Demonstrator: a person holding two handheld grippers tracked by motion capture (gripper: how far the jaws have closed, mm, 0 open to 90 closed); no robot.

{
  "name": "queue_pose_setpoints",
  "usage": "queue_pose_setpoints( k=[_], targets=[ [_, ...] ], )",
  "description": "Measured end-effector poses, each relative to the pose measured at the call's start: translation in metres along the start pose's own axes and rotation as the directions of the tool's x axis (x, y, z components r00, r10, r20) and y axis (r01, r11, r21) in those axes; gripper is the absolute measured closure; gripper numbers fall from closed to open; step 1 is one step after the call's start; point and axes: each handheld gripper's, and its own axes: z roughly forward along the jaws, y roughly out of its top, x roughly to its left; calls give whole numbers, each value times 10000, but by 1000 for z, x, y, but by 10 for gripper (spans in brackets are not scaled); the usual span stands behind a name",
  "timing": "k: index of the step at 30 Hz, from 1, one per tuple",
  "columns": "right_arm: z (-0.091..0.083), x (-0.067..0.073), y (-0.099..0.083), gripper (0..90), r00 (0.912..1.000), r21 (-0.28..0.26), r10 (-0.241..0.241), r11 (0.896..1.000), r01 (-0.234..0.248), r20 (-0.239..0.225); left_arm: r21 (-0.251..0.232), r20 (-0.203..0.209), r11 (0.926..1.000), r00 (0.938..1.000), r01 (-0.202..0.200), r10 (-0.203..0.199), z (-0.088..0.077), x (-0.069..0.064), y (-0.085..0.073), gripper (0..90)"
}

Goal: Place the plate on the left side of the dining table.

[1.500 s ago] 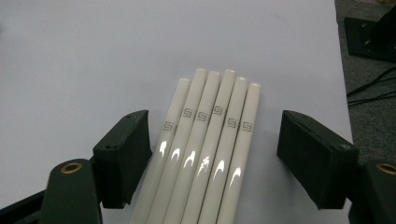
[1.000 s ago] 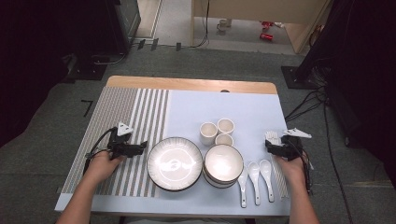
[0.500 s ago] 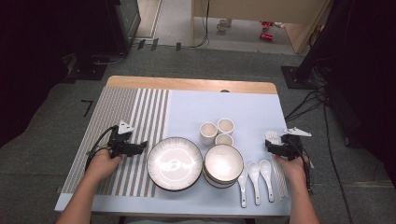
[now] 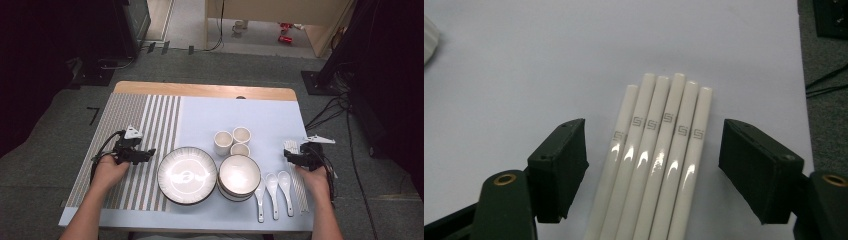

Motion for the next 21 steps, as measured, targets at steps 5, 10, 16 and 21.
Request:
queue_pose_setpoints(
  k=[5,10,16,21],
  targets=[
    [-3,5,3,283,9999,-110,-117,9999,116,-82,-309,473,9986,9980,436,-421,-3,3,4,305],
    [-6,8,6,296,9988,-87,26,10000,-31,-489,-484,838,9988,9965,115,-74,-5,5,9,305],
    [-8,12,6,307,9972,14,-104,9999,105,-744,-375,1232,9992,9924,100,-53,-5,4,15,310],
    [-9,12,6,307,9971,39,-263,9996,266,-716,-209,626,9997,9979,-136,149,-4,0,17,299]
  ],
)
